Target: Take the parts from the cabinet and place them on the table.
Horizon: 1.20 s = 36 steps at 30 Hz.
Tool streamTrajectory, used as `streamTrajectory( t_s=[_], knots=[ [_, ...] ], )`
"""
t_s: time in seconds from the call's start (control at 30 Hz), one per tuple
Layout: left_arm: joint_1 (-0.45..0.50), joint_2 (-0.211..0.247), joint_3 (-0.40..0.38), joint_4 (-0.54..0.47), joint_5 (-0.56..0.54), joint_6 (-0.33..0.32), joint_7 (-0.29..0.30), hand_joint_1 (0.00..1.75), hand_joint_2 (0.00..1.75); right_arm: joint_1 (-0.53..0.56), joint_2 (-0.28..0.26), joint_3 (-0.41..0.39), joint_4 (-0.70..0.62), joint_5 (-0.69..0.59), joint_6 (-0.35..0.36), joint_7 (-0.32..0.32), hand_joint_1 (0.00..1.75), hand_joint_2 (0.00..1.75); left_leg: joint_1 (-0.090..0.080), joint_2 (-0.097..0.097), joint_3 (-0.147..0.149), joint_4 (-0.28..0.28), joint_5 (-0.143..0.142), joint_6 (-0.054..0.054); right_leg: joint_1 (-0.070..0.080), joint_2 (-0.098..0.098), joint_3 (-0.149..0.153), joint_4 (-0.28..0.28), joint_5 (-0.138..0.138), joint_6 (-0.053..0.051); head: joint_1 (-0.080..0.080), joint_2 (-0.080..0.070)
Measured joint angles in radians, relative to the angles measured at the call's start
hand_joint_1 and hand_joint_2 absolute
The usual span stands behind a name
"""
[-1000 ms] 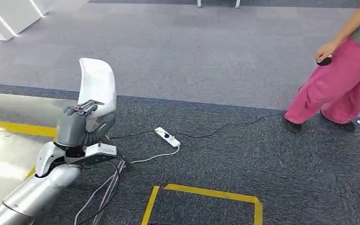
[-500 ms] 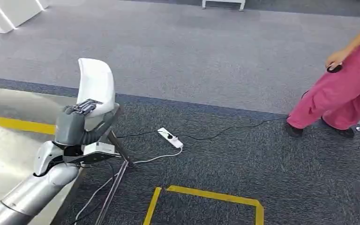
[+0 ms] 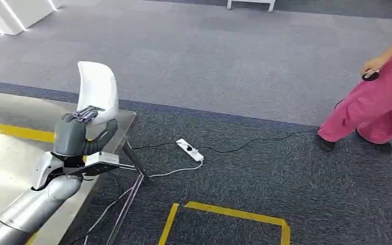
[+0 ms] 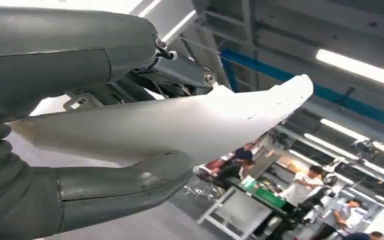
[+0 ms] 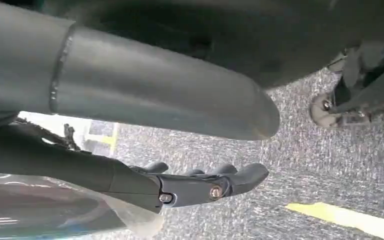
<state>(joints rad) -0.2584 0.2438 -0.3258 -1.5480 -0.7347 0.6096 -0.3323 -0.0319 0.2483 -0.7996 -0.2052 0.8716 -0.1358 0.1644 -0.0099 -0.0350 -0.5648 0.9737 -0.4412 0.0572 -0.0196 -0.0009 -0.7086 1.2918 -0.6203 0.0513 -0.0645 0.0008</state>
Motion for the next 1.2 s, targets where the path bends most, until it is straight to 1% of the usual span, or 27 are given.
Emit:
streamTrajectory(
  t_s=[0.03, 0.07, 0.13, 0.17, 0.2, 0.23, 0.33, 0.37, 0.4, 0.43, 0.5, 0.53, 0.57, 0.63, 0.67, 0.7, 0.77, 0.83, 0.87, 0.9, 0.93, 1.0, 1.03, 1.07, 1.13, 1.17, 1.2],
  knots=[
    [0.001, 0.000, 0.000, 0.001, 0.000, 0.000, -0.001, 1.75, 1.75, 0.001, 0.000, 0.000, 0.000, 0.000, 0.000, 0.000, 0.00, 0.00, 0.000, -0.008, 0.000, 0.000, 0.000, -0.001, 0.000, 0.000, -0.012, 0.014, 0.008, 0.000, 0.000, 0.000],
    [0.002, -0.001, 0.000, 0.002, -0.002, 0.000, -0.003, 1.75, 1.75, 0.000, 0.000, 0.000, 0.000, 0.000, -0.001, 0.000, 0.00, 0.00, 0.002, -0.019, 0.001, 0.002, -0.001, -0.003, -0.001, 0.000, 0.002, -0.021, 0.041, 0.000, 0.000, 0.000],
    [0.001, -0.004, -0.001, 0.002, -0.006, -0.001, -0.007, 1.75, 1.75, -0.001, 0.000, 0.000, 0.000, 0.000, -0.003, -0.001, 0.00, 0.00, 0.008, -0.043, 0.001, 0.013, -0.008, -0.018, -0.006, 0.016, 0.083, -0.192, 0.133, -0.001, 0.000, 0.000],
    [0.001, -0.006, -0.001, 0.002, -0.008, -0.002, -0.007, 1.75, 1.75, -0.001, 0.000, 0.000, 0.000, 0.000, -0.003, -0.003, 0.00, 0.00, 0.010, -0.052, -0.001, 0.024, -0.015, -0.029, -0.013, 0.053, 0.122, -0.272, 0.153, 0.004, 0.001, 0.000],
    [-0.002, -0.007, 0.000, 0.002, -0.009, -0.002, -0.007, 1.75, 1.75, -0.001, 0.003, 0.000, 0.000, -0.001, -0.003, -0.004, 0.00, 0.00, 0.006, -0.061, -0.012, 0.035, -0.020, -0.038, -0.014, 0.100, 0.135, -0.277, 0.129, 0.009, 0.003, 0.000],
    [-0.002, -0.006, -0.001, 0.003, -0.011, -0.003, -0.007, 1.75, 1.75, -0.001, 0.004, 0.000, 0.000, -0.003, -0.007, -0.007, 0.00, 0.00, 0.006, -0.067, -0.020, 0.044, -0.020, -0.042, -0.014, 0.074, 0.134, -0.275, 0.135, -0.004, 0.001, 0.000],
    [-0.002, -0.006, -0.002, 0.004, -0.013, -0.003, -0.007, 1.75, 1.75, -0.001, 0.004, 0.000, 0.000, -0.003, -0.009, -0.007, 0.00, 0.00, 0.015, -0.095, -0.025, 0.040, -0.016, -0.056, -0.007, 0.047, 0.136, -0.272, 0.134, -0.023, -0.002, 0.000],
    [-0.001, -0.006, -0.001, 0.004, -0.013, -0.003, -0.007, 1.75, 1.75, -0.001, 0.005, -0.001, 0.000, -0.003, -0.009, -0.007, 0.00, 0.00, 0.014, -0.065, -0.027, 0.051, -0.024, -0.058, -0.010, 0.033, 0.137, -0.275, 0.135, -0.029, -0.003, 0.000],
    [-0.004, -0.004, 0.000, 0.004, -0.013, -0.003, -0.007, 1.75, 1.75, -0.002, 0.006, -0.001, 0.000, -0.003, -0.010, -0.008, 0.00, 0.00, 0.009, -0.012, -0.044, 0.088, -0.049, -0.063, -0.008, 0.024, 0.139, -0.275, 0.132, -0.034, -0.011, 0.000],
    [-0.007, -0.004, 0.000, 0.004, -0.013, -0.002, -0.007, 1.75, 1.75, -0.001, 0.006, -0.001, 0.000, -0.003, -0.010, -0.009, 0.00, 0.00, 0.011, 0.015, -0.081, 0.165, -0.090, -0.069, -0.005, 0.008, 0.140, -0.275, 0.130, -0.040, -0.015, 0.000],
    [-0.005, -0.006, -0.002, 0.005, -0.014, -0.003, -0.007, 1.75, 1.75, 0.001, 0.006, -0.002, 0.000, -0.003, -0.015, -0.010, 0.00, 0.00, 0.014, 0.025, -0.162, 0.329, -0.155, -0.073, -0.001, -0.021, 0.141, -0.275, 0.126, -0.045, -0.015, 0.000],
    [-0.002, -0.005, -0.002, 0.005, -0.014, -0.003, -0.007, 1.75, 1.75, 0.001, 0.006, -0.002, 0.000, -0.003, -0.016, -0.010, 0.00, 0.00, 0.015, 0.025, -0.181, 0.365, -0.159, -0.074, 0.001, -0.035, 0.142, -0.275, 0.124, -0.047, -0.015, 0.000],
    [-0.001, -0.005, -0.002, 0.007, -0.016, -0.002, -0.007, 1.75, 1.75, 0.001, 0.006, -0.003, 0.000, -0.003, -0.018, -0.010, 0.00, 0.00, 0.016, 0.026, -0.175, 0.349, -0.136, -0.073, 0.001, -0.049, 0.144, -0.275, 0.122, -0.047, -0.015, 0.000],
    [-0.001, -0.005, -0.001, 0.007, -0.018, -0.002, -0.006, 1.75, 1.75, -0.001, 0.007, -0.003, 0.000, -0.003, -0.018, -0.010, 0.00, 0.00, 0.014, 0.040, -0.101, 0.199, -0.046, -0.065, 0.003, -0.075, 0.155, -0.275, 0.115, -0.046, -0.015, 0.000],
    [-0.002, -0.004, -0.001, 0.007, -0.019, -0.002, -0.006, 1.75, 1.75, -0.001, 0.008, -0.003, 0.000, -0.003, -0.018, -0.010, 0.00, 0.00, 0.010, 0.074, -0.054, 0.106, -0.004, -0.057, 0.004, -0.086, 0.162, -0.275, 0.111, -0.043, -0.015, 0.000],
    [-0.004, -0.004, -0.001, 0.008, -0.020, -0.002, -0.006, 1.75, 1.75, -0.001, 0.009, -0.003, 0.000, -0.003, -0.018, -0.011, 0.00, 0.00, -0.003, 0.128, -0.028, 0.063, -0.019, -0.054, 0.007, -0.097, 0.167, -0.276, 0.107, -0.039, -0.014, 0.000],
    [-0.007, -0.004, -0.001, 0.008, -0.021, -0.002, -0.006, 1.75, 1.75, -0.002, 0.009, -0.003, 0.000, -0.003, -0.018, -0.013, 0.00, 0.00, -0.010, 0.112, -0.032, 0.050, -0.017, -0.048, 0.013, -0.121, 0.167, -0.275, 0.102, -0.030, -0.013, 0.000],
    [-0.005, 0.001, 0.001, 0.008, -0.021, -0.002, -0.005, 1.75, 1.75, -0.006, 0.010, -0.003, 0.000, -0.002, -0.018, -0.014, 0.00, 0.00, -0.012, 0.081, -0.035, 0.046, -0.016, -0.039, 0.011, -0.151, 0.178, -0.281, 0.098, -0.020, -0.015, 0.000],
    [-0.004, 0.001, 0.002, 0.007, -0.021, -0.002, -0.005, 1.75, 1.75, -0.007, 0.010, -0.003, -0.001, -0.001, -0.018, -0.015, 0.00, 0.00, -0.001, 0.070, -0.025, 0.035, -0.009, -0.031, 0.007, -0.122, 0.168, -0.276, 0.088, -0.010, -0.014, 0.000],
    [-0.009, 0.000, 0.001, 0.007, -0.021, 0.000, -0.005, 1.75, 1.75, -0.007, 0.011, -0.003, -0.001, -0.001, -0.018, -0.015, 0.00, 0.00, 0.001, 0.060, -0.023, 0.032, -0.008, -0.027, 0.003, -0.048, 0.160, -0.247, 0.072, -0.009, -0.010, 0.000],
    [-0.012, 0.000, 0.001, 0.007, -0.022, 0.000, -0.005, 1.75, 1.75, -0.007, 0.011, -0.003, -0.001, 0.000, -0.018, -0.016, 0.00, 0.00, 0.002, 0.049, -0.024, 0.032, -0.008, -0.021, 0.004, -0.015, 0.131, -0.188, 0.043, -0.009, -0.005, 0.000],
    [-0.010, -0.004, -0.001, 0.008, -0.023, 0.000, -0.005, 1.75, 1.75, -0.002, 0.011, -0.003, -0.001, 0.000, -0.018, -0.017, 0.00, 0.00, 0.000, 0.019, -0.024, 0.033, -0.008, -0.017, 0.005, 0.001, 0.029, -0.005, -0.024, -0.005, -0.004, 0.000],
    [-0.008, -0.005, -0.003, 0.010, -0.023, -0.001, -0.005, 1.75, 1.75, -0.001, 0.011, -0.003, -0.001, 0.000, -0.020, -0.018, 0.00, 0.00, -0.001, 0.003, -0.024, 0.034, -0.008, -0.017, 0.006, 0.001, -0.002, 0.041, -0.025, -0.005, -0.004, 0.000],
    [-0.008, -0.006, -0.004, 0.012, -0.023, -0.001, -0.005, 1.75, 1.75, 0.000, 0.011, -0.004, -0.001, 0.000, -0.020, -0.018, 0.00, 0.00, -0.001, -0.012, -0.023, 0.034, -0.008, -0.017, 0.007, 0.001, -0.012, 0.037, -0.003, -0.007, -0.005, 0.000],
    [-0.009, -0.008, -0.008, 0.015, -0.023, -0.002, -0.005, 1.75, 1.75, -0.001, 0.011, -0.004, -0.001, 0.000, -0.021, -0.020, 0.00, 0.00, -0.001, -0.045, -0.019, 0.035, -0.010, -0.018, 0.008, 0.008, 0.033, -0.097, 0.096, -0.013, -0.004, 0.000],
    [-0.010, -0.011, -0.009, 0.016, -0.024, -0.002, -0.005, 1.75, 1.75, -0.001, 0.011, -0.004, -0.001, 0.000, -0.022, -0.024, 0.00, 0.00, 0.000, -0.060, -0.019, 0.038, -0.012, -0.021, 0.007, 0.035, 0.075, -0.198, 0.149, -0.017, -0.004, 0.000],
    [-0.010, -0.017, -0.011, 0.019, -0.024, -0.002, -0.005, 1.75, 1.75, -0.001, 0.011, -0.005, -0.001, -0.001, -0.022, -0.029, 0.00, 0.00, 0.002, -0.071, -0.020, 0.040, -0.015, -0.025, 0.003, 0.086, 0.101, -0.252, 0.149, -0.023, -0.004, 0.000]
  ],
)
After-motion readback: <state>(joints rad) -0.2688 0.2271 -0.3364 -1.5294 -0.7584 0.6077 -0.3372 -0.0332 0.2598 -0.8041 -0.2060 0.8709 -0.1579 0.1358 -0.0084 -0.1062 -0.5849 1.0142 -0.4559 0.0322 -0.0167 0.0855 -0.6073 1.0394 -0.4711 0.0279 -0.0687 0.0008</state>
